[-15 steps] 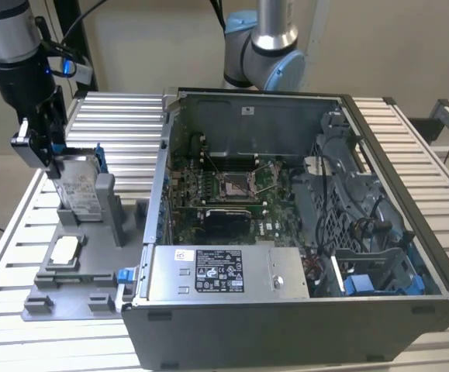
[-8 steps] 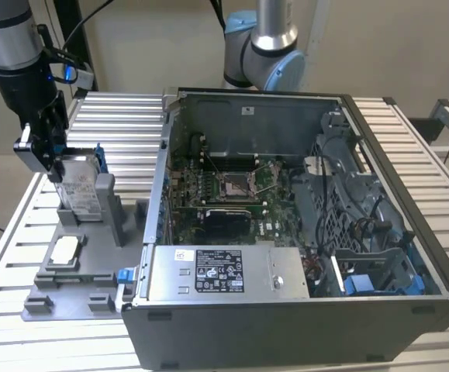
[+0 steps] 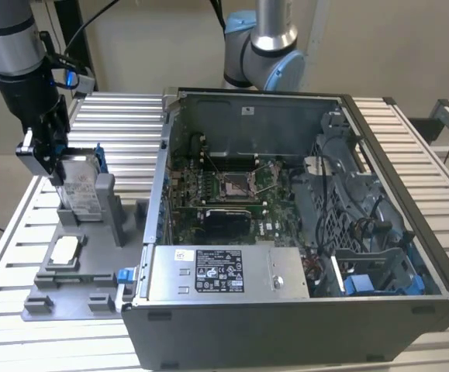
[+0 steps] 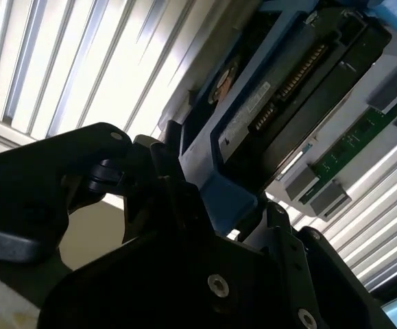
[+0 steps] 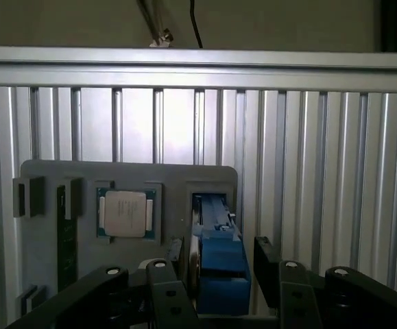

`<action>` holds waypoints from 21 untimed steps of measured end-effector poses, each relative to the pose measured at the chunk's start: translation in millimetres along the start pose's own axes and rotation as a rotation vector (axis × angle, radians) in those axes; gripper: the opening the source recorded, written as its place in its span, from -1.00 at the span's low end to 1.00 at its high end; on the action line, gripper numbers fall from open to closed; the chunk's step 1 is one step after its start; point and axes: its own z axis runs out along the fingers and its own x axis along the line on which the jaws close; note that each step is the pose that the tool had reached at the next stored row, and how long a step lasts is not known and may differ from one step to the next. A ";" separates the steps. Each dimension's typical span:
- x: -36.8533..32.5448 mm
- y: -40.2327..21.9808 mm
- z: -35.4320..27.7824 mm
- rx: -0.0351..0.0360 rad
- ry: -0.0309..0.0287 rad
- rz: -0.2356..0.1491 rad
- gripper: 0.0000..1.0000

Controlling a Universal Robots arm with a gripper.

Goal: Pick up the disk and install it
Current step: 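Pick up the disk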

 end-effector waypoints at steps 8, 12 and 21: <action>0.0 0.0 1.0 0.0000 0.0008 0.001 1.00; 0.0 0.0 1.1 0.0001 0.0015 0.001 -1.00; 0.0 0.0 1.0 -0.0001 0.0033 0.001 -1.00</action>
